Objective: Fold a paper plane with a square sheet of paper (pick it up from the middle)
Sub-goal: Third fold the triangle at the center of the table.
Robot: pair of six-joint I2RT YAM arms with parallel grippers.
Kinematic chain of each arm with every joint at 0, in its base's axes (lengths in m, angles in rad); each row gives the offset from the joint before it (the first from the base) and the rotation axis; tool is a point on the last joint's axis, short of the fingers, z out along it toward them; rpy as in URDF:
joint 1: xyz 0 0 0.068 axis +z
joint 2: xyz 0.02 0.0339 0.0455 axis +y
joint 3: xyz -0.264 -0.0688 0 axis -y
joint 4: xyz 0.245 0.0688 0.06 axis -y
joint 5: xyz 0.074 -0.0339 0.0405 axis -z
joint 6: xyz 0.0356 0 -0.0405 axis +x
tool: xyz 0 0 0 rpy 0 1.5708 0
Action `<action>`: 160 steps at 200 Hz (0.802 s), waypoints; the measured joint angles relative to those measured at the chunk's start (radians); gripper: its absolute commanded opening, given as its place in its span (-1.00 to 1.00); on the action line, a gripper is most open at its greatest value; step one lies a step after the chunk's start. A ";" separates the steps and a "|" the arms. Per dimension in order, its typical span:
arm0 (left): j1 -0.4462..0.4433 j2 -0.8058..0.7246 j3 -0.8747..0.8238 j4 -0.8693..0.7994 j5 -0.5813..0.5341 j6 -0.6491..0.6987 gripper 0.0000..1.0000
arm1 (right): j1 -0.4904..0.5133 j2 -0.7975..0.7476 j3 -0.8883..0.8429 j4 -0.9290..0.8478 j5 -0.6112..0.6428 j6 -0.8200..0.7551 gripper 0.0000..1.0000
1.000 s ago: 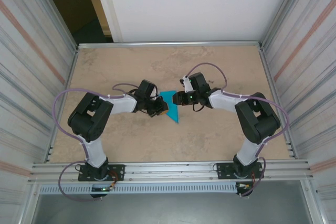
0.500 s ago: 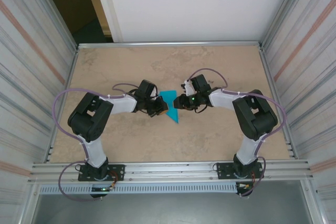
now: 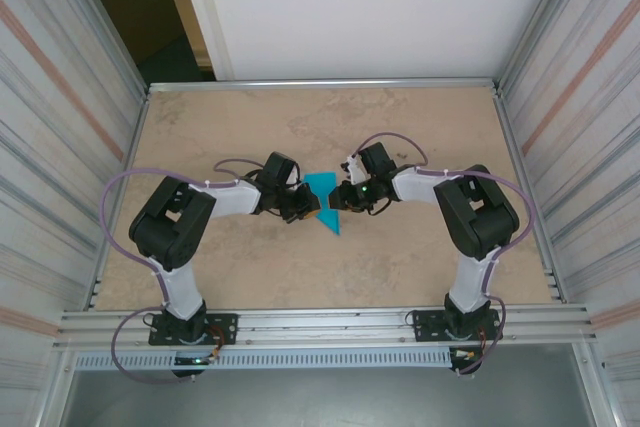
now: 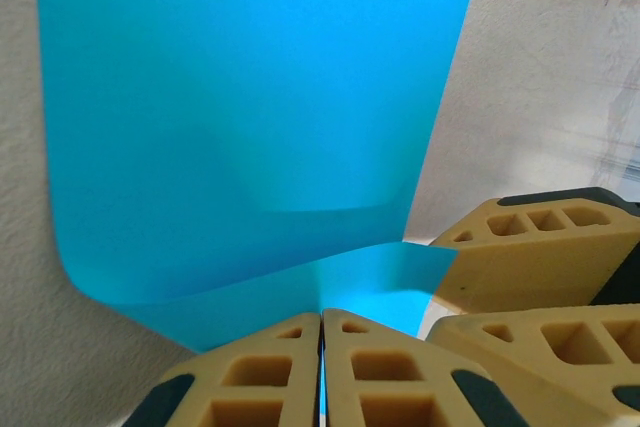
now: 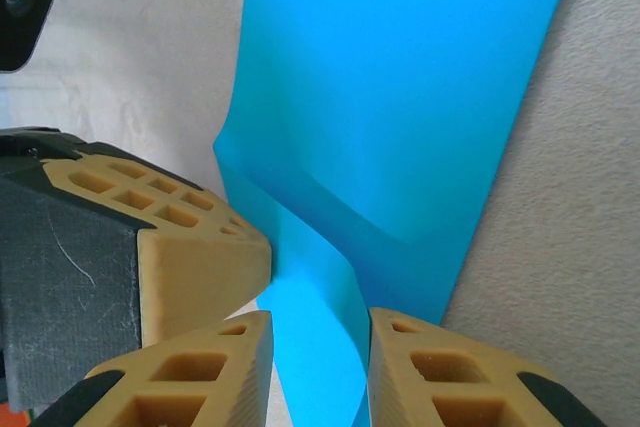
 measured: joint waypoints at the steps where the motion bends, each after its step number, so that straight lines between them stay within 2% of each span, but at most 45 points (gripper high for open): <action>1: 0.000 0.000 0.000 0.000 0.000 0.000 -0.81 | 0.000 0.000 0.000 0.000 0.000 0.000 -0.41; 32: 0.000 0.000 0.000 0.000 0.000 0.000 -0.81 | 0.000 0.007 0.003 0.000 0.000 0.000 -0.49; 73: 0.000 0.000 0.000 0.000 0.000 0.000 -0.81 | 0.010 0.018 0.012 -0.010 -0.002 -0.007 -0.91; 99: 0.000 0.000 0.000 0.000 0.000 0.000 -0.81 | 0.014 0.025 0.021 -0.029 0.011 -0.023 -0.97; 160: 0.000 0.000 0.000 0.000 0.000 0.000 -0.80 | 0.019 0.043 0.053 -0.043 0.056 -0.058 -0.99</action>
